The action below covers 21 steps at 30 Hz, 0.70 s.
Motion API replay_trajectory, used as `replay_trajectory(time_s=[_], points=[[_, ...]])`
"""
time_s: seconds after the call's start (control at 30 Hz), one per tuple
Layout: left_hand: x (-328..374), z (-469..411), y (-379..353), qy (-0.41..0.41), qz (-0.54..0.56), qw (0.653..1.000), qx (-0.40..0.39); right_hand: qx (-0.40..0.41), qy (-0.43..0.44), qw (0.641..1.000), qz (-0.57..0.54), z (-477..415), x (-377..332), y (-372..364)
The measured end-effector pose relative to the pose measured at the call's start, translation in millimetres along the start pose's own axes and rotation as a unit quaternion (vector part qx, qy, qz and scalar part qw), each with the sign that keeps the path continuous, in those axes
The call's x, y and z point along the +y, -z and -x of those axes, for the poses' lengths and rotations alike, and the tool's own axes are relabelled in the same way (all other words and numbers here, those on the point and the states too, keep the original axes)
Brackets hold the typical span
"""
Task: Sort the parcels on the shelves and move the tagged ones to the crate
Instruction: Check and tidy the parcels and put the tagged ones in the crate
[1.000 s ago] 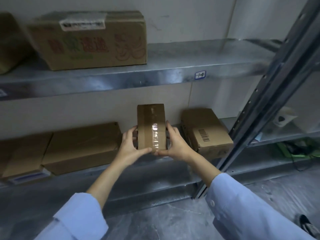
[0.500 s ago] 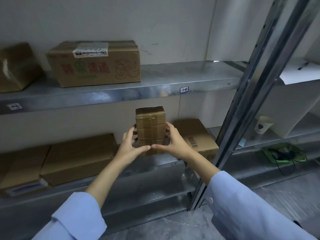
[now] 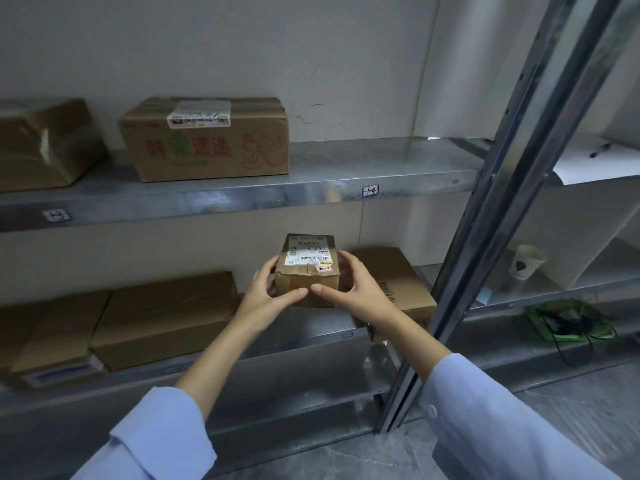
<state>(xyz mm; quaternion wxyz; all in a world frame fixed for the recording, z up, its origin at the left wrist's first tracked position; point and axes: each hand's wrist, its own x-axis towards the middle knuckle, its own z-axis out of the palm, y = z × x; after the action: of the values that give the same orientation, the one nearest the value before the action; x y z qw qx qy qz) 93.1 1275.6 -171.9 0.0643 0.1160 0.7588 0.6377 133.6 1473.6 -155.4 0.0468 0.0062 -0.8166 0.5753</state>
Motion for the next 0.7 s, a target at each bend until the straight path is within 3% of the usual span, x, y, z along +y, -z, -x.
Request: replay_trajectory(time_s=[0.3,0.47,0.7], points=[[1,3,4,-0.052,-0.04,0.998,0.015,0.01,0.036,0.998,0.053,2,1,-2],[3,4,3,-0.05,-0.031,0.998,-0.032,0.044,0.042,0.996,0.061,2,6,2],[12,-10,11,-0.054,-0.018,0.996,-0.075,0.01,0.028,1.0,0.005,6,3,22]])
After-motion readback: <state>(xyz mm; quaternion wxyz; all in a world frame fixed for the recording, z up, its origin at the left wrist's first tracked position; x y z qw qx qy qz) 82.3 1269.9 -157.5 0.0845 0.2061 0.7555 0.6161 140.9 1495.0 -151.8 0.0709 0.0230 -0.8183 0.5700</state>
